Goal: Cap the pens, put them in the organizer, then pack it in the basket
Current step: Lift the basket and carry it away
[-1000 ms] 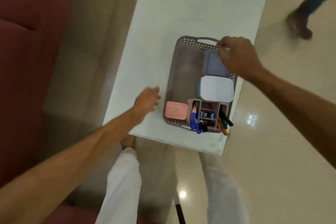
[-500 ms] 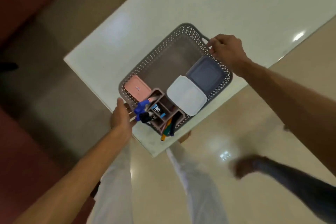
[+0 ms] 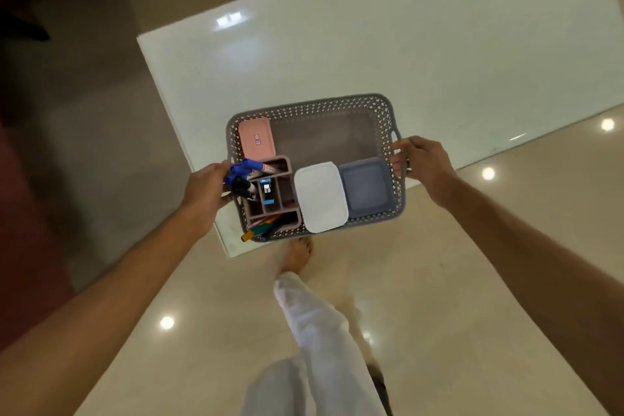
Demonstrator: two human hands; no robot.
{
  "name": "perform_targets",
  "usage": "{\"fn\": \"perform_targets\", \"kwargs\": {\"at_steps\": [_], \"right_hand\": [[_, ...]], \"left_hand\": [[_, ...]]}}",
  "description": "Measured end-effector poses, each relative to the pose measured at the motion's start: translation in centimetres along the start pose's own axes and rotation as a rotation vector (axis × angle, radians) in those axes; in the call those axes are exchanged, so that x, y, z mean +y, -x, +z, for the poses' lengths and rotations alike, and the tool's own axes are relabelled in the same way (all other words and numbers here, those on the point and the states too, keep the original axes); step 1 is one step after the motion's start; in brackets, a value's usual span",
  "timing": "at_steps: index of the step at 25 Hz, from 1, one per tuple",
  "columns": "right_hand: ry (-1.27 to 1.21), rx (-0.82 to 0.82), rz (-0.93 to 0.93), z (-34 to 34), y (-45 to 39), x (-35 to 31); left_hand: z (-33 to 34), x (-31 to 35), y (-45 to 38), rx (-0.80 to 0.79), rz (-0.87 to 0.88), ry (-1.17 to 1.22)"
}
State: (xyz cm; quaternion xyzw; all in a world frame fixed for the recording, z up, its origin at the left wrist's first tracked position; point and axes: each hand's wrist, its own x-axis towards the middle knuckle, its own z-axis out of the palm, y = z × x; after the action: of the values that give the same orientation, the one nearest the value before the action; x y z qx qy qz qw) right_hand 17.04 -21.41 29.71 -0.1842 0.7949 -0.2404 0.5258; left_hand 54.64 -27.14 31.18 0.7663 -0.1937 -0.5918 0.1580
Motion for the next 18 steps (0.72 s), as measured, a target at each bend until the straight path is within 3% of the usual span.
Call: {"fn": "perform_targets", "kwargs": {"at_steps": [9,14,18], "right_hand": [[-0.024,-0.153,-0.046,-2.0,8.8,6.4],[0.066,-0.289,-0.095,-3.7,12.5,11.7],[0.147,-0.454,-0.029,-6.0,12.0,18.4]], "left_hand": [[-4.1,-10.5,10.2,0.118,0.133,0.077],[-4.0,-21.6,15.5,0.261,0.097,0.157],[-1.0,-32.5,17.6,0.353,0.002,0.255]]}}
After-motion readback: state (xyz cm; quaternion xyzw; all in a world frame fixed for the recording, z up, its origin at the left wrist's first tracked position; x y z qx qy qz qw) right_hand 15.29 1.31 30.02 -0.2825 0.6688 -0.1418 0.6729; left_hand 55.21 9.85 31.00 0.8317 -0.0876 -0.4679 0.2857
